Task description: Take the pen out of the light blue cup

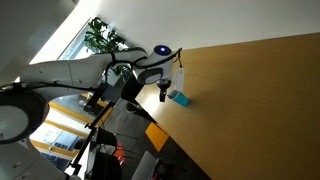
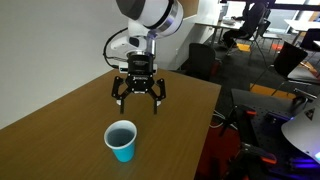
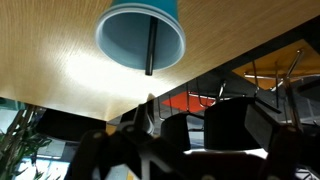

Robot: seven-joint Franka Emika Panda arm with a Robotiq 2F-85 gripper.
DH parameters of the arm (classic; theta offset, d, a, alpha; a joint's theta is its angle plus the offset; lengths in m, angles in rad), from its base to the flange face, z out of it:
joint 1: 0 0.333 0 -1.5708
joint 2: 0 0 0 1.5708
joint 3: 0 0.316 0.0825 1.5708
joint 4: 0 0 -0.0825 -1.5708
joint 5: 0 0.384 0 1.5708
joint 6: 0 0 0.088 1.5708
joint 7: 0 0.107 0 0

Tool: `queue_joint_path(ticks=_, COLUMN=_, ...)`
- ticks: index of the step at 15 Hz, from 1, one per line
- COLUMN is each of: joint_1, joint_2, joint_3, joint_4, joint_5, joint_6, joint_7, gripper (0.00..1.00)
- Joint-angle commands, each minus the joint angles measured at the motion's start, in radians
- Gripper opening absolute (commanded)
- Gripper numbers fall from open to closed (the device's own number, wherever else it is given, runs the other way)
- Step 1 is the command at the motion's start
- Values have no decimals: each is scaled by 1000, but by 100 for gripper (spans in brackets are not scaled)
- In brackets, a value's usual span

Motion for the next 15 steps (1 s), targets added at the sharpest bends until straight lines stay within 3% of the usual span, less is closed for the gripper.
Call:
queue_joint_path(ticks=1, joint_1=4, joint_2=17, joint_3=16, joint_4=15, joint_5=63, joint_6=49, joint_7=5, gripper=100)
queue_joint_path(ticks=5, joint_1=33, joint_2=2, joint_3=15, joint_4=-8, joint_5=55, joint_6=137, joint_7=28, gripper=100)
queue_joint_path(ticks=7, joint_1=40, joint_2=3, joint_3=18, joint_4=-5, joint_5=46, joint_6=159, joint_7=42, gripper=91)
queue_joint_path(ticks=8, joint_1=43, joint_2=4, joint_3=19, joint_4=-4, joint_5=45, joint_6=168, joint_7=44, gripper=81)
queue_joint_path(ticks=9, joint_1=45, joint_2=6, joint_3=20, joint_4=-2, joint_5=42, joint_6=172, joint_7=46, gripper=78)
queue_joint_path(ticks=12, joint_1=48, joint_2=16, joint_3=18, joint_4=8, joint_5=32, joint_6=165, joint_7=53, gripper=45)
queue_joint_path(ticks=15, joint_1=49, joint_2=27, joint_3=15, joint_4=19, joint_5=20, joint_6=161, joint_7=63, gripper=34)
